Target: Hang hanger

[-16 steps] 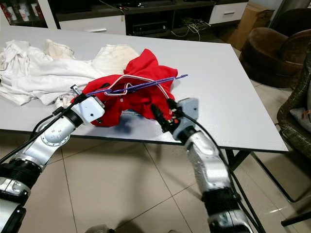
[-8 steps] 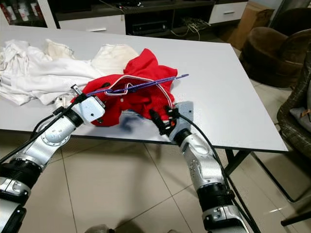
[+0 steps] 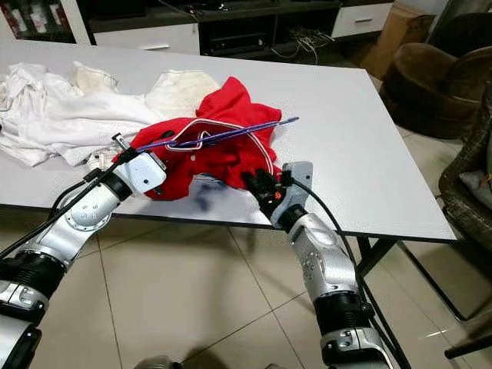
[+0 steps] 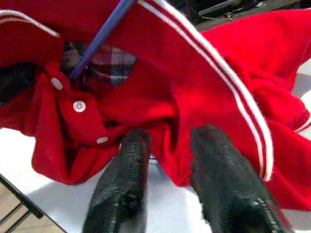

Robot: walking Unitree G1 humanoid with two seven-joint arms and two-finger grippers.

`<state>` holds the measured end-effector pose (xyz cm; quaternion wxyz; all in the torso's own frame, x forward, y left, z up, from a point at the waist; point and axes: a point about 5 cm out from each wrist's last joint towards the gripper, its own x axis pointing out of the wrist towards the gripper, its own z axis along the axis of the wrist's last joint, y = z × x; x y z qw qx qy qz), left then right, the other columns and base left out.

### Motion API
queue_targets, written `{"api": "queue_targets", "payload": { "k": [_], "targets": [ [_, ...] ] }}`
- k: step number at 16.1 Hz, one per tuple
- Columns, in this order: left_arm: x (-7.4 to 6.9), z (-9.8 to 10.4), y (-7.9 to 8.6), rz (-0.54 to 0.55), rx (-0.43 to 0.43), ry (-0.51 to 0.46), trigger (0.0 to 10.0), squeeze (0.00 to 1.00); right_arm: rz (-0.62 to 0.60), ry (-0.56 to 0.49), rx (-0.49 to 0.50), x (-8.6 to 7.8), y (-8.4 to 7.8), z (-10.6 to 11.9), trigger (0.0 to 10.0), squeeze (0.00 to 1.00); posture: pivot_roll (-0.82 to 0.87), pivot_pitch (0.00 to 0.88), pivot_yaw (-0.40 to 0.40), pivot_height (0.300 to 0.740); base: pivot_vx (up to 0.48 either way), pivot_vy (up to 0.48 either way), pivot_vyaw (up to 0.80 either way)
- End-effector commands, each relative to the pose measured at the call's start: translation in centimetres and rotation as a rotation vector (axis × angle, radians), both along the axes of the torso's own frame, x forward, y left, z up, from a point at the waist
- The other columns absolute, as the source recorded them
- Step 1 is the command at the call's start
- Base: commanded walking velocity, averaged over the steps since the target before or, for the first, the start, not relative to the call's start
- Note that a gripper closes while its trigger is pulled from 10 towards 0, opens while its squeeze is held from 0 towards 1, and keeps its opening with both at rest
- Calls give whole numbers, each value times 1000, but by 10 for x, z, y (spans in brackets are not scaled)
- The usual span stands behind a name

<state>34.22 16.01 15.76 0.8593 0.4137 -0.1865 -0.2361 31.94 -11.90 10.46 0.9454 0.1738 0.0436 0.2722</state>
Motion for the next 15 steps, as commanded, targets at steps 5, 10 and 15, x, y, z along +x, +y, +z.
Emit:
{"api": "queue_targets", "payload": {
  "k": [5,10,15],
  "targets": [
    [1,8,-2,-10,-8,-35,0,0,15,-35,43,-4,-3,6,0,0,96,0,-37,740,0,0,0],
    [1,8,-3,-12,-9,-40,0,0,84,-98,57,-11,-1,12,0,0,96,0,-37,740,0,0,0],
    [0,8,-3,-14,-9,-42,0,0,66,-97,57,-11,-3,11,0,0,96,0,-37,740,0,0,0]
  ]
}}
